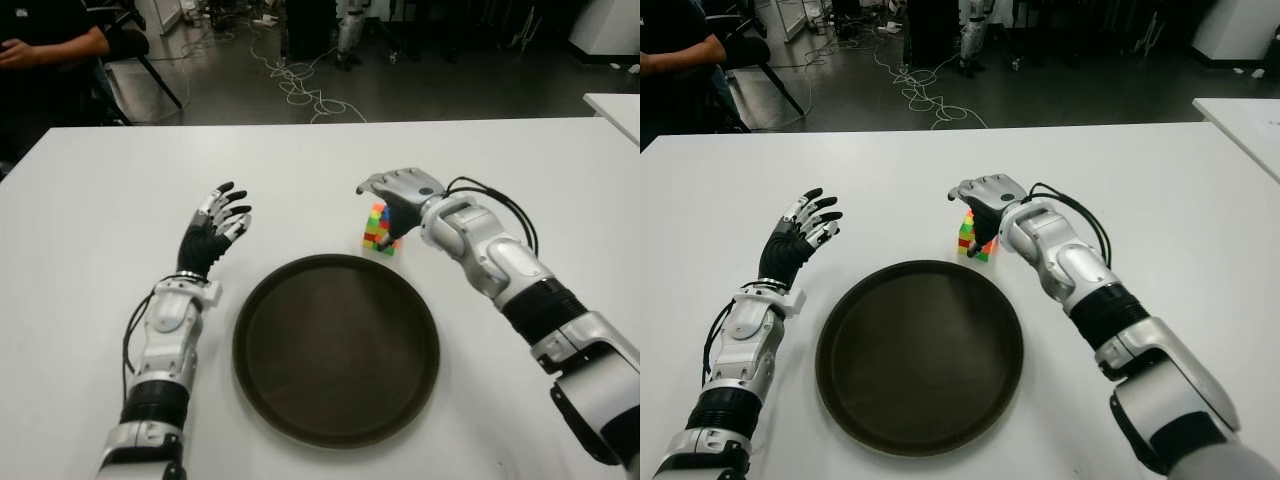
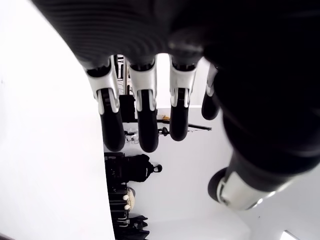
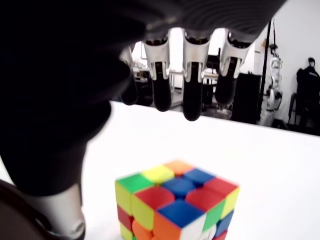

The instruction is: Pick up the Rubik's Cube and put it in the plate

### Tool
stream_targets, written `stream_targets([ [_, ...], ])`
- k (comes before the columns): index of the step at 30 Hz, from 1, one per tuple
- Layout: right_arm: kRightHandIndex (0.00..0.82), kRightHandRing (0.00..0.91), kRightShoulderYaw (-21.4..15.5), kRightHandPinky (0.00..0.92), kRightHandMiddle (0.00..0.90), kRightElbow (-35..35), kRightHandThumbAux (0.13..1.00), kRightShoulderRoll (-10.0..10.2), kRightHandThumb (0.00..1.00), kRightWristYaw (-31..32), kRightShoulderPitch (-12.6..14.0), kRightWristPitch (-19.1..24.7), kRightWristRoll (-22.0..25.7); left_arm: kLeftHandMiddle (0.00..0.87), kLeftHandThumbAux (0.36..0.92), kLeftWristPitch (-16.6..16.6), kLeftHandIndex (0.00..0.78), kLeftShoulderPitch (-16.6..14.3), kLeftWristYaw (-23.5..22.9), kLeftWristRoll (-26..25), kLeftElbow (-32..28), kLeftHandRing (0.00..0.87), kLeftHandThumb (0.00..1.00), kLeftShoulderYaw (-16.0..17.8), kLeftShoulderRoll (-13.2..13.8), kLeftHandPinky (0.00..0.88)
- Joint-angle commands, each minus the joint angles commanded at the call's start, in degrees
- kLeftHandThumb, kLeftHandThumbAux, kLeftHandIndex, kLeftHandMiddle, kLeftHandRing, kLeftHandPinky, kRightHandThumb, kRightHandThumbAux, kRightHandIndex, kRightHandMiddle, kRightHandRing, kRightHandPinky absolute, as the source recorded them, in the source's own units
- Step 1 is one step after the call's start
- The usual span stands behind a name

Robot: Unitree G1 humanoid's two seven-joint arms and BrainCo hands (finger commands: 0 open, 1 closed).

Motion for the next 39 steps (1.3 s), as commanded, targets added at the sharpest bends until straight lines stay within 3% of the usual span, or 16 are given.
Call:
stream_targets([
  [3,0.18,0.203,0.0,0.202,0.189,2.5,0.779,1.3,0.0,-1.9,-0.2,1.1,0.0,0.202,0.706,0.1,0.12,0.0,0.2,0.0,-0.1,0.233,0.099,-0.1,0.0,0.286],
  [6,0.225,0.232,0.0,0.245,0.222,5.7,0.784,2.6,0.0,-4.8,-0.6,1.7,0.0,0.201,0.705,0.2,0.121,0.0,0.5,-0.1,-0.1,0.232,0.115,0.0,-0.2,0.285],
  [14,0.262,0.256,0.4,0.274,0.247,7.9,0.797,3.2,0.0,-7.7,-1.1,1.2,0.1,0.201,0.699,0.6,0.118,0.1,0.8,0.1,-0.5,0.234,0.115,-0.3,-0.2,0.286],
  [20,0.242,0.252,0.8,0.266,0.238,8.8,0.782,3.8,0.0,-8.7,-1.1,1.7,0.1,0.202,0.688,1.0,0.122,0.2,1.4,0.4,-0.9,0.231,0.113,-0.4,-0.2,0.271],
  [29,0.286,0.264,1.1,0.268,0.263,10.9,0.806,4.9,0.0,-10.5,-1.0,1.7,0.5,0.203,0.698,1.0,0.118,0.0,1.6,0.6,-0.6,0.232,0.122,-0.8,0.1,0.278],
  [35,0.273,0.272,1.7,0.278,0.262,13.7,0.801,5.4,0.0,-12.0,-1.4,0.3,0.7,0.199,0.711,0.3,0.118,0.0,1.3,0.3,-0.4,0.226,0.123,-0.7,0.0,0.27],
  [39,0.337,0.322,2.0,0.342,0.309,15.1,0.832,5.4,0.0,-12.4,-1.8,-1.3,0.9,0.199,0.71,0.2,0.121,0.0,1.3,0.0,-0.4,0.226,0.114,-0.5,-0.2,0.269],
])
